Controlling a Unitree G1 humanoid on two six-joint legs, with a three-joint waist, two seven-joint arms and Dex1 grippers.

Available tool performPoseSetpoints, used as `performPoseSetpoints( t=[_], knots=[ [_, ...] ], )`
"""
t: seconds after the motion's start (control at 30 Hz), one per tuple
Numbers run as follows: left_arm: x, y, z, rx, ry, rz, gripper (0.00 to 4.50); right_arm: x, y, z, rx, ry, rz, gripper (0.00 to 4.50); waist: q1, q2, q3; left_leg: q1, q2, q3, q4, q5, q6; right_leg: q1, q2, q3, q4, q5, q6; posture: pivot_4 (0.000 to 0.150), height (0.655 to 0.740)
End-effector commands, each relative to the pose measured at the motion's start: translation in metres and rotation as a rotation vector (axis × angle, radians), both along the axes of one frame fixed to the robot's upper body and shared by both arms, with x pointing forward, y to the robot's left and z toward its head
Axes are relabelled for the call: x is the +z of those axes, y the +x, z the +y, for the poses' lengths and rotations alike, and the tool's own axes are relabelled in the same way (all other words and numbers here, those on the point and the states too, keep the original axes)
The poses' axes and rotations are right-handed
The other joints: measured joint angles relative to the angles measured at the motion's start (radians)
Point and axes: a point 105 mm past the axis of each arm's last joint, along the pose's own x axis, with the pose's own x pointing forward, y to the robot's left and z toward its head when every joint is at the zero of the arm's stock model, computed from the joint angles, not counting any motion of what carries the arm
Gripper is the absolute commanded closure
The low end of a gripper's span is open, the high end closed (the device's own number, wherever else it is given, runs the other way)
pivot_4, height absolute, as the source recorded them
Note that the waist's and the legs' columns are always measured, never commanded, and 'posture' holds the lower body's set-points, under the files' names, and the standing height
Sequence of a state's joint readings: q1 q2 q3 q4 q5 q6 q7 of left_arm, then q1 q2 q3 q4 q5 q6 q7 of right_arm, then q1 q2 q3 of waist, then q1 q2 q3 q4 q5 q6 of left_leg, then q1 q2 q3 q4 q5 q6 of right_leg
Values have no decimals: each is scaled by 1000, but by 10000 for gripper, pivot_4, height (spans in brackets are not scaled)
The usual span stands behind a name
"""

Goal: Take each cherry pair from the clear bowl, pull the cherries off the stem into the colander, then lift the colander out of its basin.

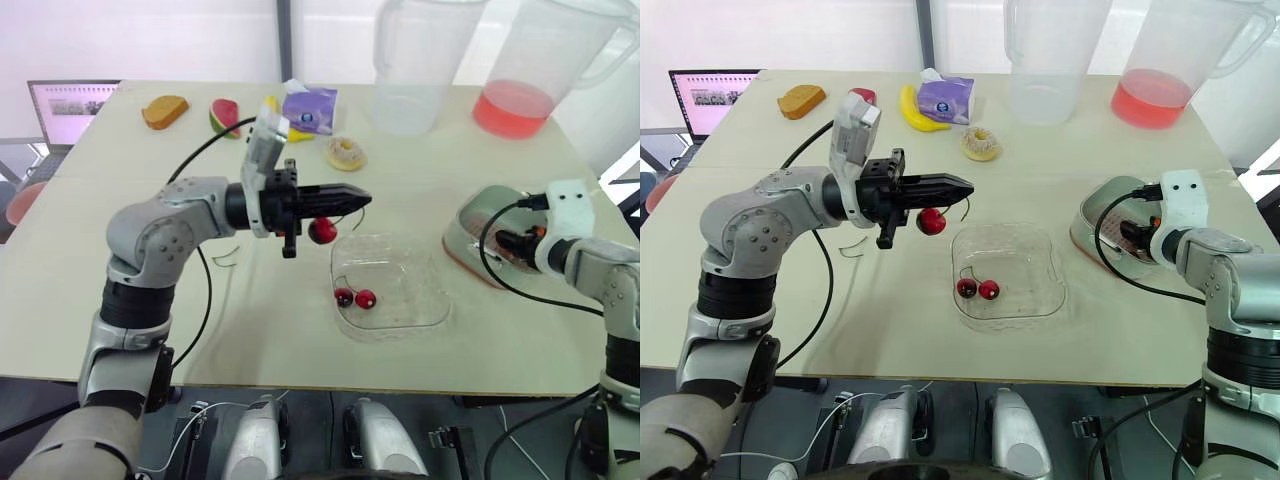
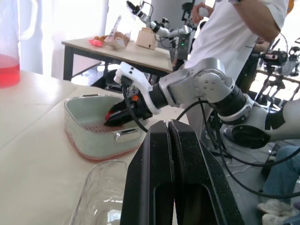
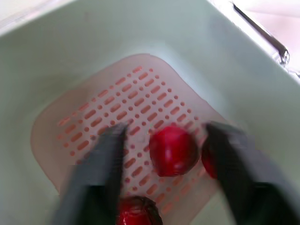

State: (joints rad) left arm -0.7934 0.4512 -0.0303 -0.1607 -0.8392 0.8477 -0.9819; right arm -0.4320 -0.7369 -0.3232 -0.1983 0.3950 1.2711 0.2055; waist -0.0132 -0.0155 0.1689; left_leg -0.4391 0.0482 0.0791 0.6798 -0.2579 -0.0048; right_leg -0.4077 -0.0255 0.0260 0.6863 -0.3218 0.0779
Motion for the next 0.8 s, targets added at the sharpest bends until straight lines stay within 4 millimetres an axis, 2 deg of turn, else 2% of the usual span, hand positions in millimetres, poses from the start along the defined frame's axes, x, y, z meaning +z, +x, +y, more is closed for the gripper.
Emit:
performPoseSetpoints(
  t=[0.03,0.23,0.33,0.4,0.5,0.53,0.63,0.73,0.8],
  knots=[
    [16,-9,-2,-19,-19,-55,45000,17,1,-3,-13,7,-64,460,0,0,0,0,0,0,0,0,0,0,0,0,0,0,0,1500,7400],
    [33,-16,-3,-24,-18,-71,45000,59,2,9,34,16,-230,460,1,0,0,0,0,0,0,0,0,0,0,0,0,0,0,1500,7400],
    [37,-14,-4,-19,-20,-69,45000,88,-5,34,202,25,-341,460,1,0,0,0,0,0,0,0,0,0,0,0,0,0,0,1500,7400],
    [33,-11,-5,-16,-22,-60,45000,98,-16,56,359,37,-362,460,1,0,0,0,0,0,0,0,0,0,0,0,0,0,0,1500,7400],
    [28,-10,-5,-17,-25,-47,45000,99,-35,87,581,95,-334,460,1,0,0,0,0,-1,0,0,0,0,0,-1,0,0,0,1500,7400],
    [25,-9,-5,-21,-29,-43,45000,94,-53,117,782,172,-281,460,1,0,0,0,0,-1,0,0,0,0,0,-1,0,0,0,1500,7400],
    [19,-8,-5,-31,-35,-38,45000,83,-93,165,1131,281,-156,460,0,0,0,0,1,-1,0,0,1,1,0,-1,0,0,0,1500,7400],
    [16,-7,-4,-36,-34,-37,45000,80,-93,189,1205,336,-135,460,-5,0,0,0,1,-1,0,0,1,1,-1,-1,0,0,0,1500,7400],
    [13,-7,-3,-41,-33,-34,45000,80,-81,202,1183,367,-146,460,-5,0,0,1,1,-1,1,0,1,1,-1,-1,0,0,0,1500,7400]
  ],
)
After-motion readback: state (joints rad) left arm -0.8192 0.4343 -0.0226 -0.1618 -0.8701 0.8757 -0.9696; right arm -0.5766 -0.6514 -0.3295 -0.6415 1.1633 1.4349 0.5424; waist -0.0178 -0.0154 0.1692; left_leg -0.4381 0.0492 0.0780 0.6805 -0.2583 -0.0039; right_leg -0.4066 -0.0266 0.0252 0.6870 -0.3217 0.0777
